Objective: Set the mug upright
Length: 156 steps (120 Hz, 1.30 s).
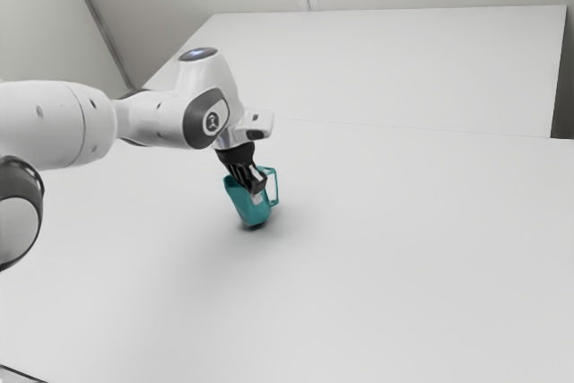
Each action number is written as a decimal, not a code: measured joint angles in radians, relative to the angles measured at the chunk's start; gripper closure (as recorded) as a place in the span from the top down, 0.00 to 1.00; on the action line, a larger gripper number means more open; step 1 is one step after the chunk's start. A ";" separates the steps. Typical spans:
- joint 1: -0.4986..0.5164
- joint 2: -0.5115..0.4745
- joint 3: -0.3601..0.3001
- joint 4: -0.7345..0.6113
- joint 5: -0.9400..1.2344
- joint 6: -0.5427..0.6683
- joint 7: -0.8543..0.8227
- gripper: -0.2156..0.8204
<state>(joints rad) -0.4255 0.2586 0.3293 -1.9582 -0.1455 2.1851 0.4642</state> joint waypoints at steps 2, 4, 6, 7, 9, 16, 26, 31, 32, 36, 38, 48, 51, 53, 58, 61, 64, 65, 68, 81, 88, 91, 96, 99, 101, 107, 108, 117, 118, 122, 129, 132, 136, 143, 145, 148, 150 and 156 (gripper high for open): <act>-0.009 0.007 0.001 0.003 0.007 0.010 -0.003 0.03; -0.016 0.013 0.001 0.006 0.013 0.020 -0.005 0.03; -0.023 0.018 0.001 0.009 0.018 0.030 -0.008 0.03; -0.026 0.020 0.001 0.010 0.021 0.035 -0.009 0.03; -0.031 0.024 0.001 0.011 0.025 0.044 -0.012 0.03; -0.040 0.032 0.002 0.014 0.037 0.072 -0.021 0.03; -0.047 0.037 0.002 0.015 0.048 0.100 -0.032 0.03; -0.049 0.038 0.002 0.015 0.052 0.110 -0.037 0.03; -0.049 0.038 0.002 0.015 0.052 0.112 -0.038 0.03; -0.051 0.040 0.002 0.016 0.055 0.119 -0.042 0.03; -0.052 0.040 0.002 0.016 0.055 0.122 -0.044 0.03; -0.056 0.042 0.002 0.016 0.059 0.133 -0.053 0.03; -0.056 0.043 0.002 0.016 0.060 0.136 -0.056 0.03; -0.056 0.043 0.002 0.016 0.060 0.137 -0.057 0.03; -0.056 0.046 0.002 0.016 0.061 0.141 -0.061 0.03; -0.056 0.048 0.002 0.016 0.061 0.142 -0.063 0.03; -0.056 0.050 0.002 0.016 0.062 0.144 -0.065 0.03; -0.056 0.051 0.002 0.016 0.062 0.144 -0.066 0.03; -0.056 0.052 0.002 0.016 0.063 0.146 -0.068 0.03; -0.057 0.055 0.002 0.016 0.063 0.149 -0.073 0.12; -0.061 0.054 0.002 0.020 0.068 0.148 -0.073 0.24; -0.062 0.053 0.002 0.023 0.070 0.147 -0.073 0.30; -0.064 0.052 0.002 0.028 0.074 0.146 -0.073 0.39; -0.065 0.051 0.002 0.034 0.076 0.145 -0.073 0.43; -0.065 0.050 0.002 0.038 0.078 0.144 -0.073 0.46; -0.068 0.047 0.002 0.045 0.081 0.143 -0.073 0.53; -0.068 0.046 0.002 0.046 0.081 0.142 -0.073 0.54; -0.070 0.027 0.002 0.054 0.085 0.139 -0.073 0.61; -0.070 0.024 0.002 0.055 0.085 0.139 -0.073 0.62; -0.070 0.005 0.003 0.056 0.086 0.138 -0.074 0.64; -0.070 -0.040 0.003 0.055 0.086 0.127 -0.075 0.68; -0.070 -0.059 0.003 0.054 0.087 0.122 -0.076 0.69; -0.071 -0.086 0.004 0.052 0.086 0.113 -0.077 0.71; -0.073 -0.133 0.014 0.052 0.086 0.088 -0.081 0.73; -0.072 -0.145 0.017 0.054 0.086 0.077 -0.083 0.73; -0.070 -0.160 0.020 0.057 0.086 0.060 -0.086 0.74; -0.069 -0.169 0.022 0.060 0.087 0.047 -0.089 0.74; -0.065 -0.190 0.024 0.069 0.096 0.011 -0.098 0.75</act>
<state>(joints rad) -0.4909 0.0687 0.3538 -1.8894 -0.0498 2.1960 0.3662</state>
